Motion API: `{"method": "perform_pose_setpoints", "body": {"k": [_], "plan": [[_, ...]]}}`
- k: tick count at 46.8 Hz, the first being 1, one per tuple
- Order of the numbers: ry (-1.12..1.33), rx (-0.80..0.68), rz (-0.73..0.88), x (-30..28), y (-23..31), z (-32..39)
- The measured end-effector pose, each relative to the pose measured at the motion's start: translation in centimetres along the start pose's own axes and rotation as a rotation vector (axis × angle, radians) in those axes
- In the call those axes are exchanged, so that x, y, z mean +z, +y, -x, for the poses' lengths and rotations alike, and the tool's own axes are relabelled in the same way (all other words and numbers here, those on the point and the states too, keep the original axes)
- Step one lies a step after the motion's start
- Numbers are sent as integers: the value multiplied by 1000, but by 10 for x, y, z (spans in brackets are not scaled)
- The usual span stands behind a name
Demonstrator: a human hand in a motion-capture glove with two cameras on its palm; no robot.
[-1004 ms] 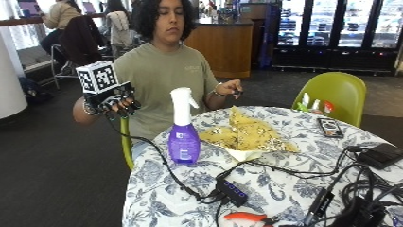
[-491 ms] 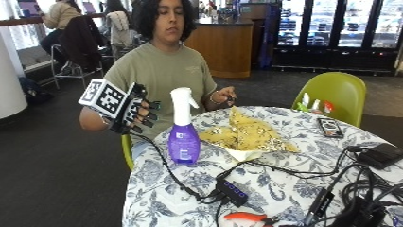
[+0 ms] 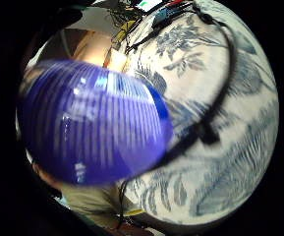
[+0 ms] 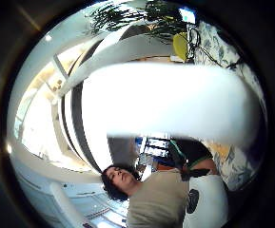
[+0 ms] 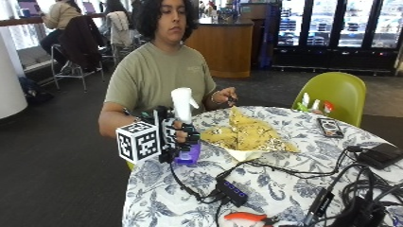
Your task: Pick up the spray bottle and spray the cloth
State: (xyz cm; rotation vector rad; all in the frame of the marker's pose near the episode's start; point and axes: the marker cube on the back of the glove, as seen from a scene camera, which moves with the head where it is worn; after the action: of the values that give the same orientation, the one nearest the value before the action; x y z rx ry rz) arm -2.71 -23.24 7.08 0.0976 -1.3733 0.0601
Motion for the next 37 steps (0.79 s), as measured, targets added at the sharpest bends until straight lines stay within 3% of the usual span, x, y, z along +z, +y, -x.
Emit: {"method": "perform_pose_setpoints", "body": {"k": [21,31,37], "plan": [[64,-17,-5,27,-66,-4],[21,-138,-112,34,-81,41],[-13,-90,-135,26,-76,87]]}}
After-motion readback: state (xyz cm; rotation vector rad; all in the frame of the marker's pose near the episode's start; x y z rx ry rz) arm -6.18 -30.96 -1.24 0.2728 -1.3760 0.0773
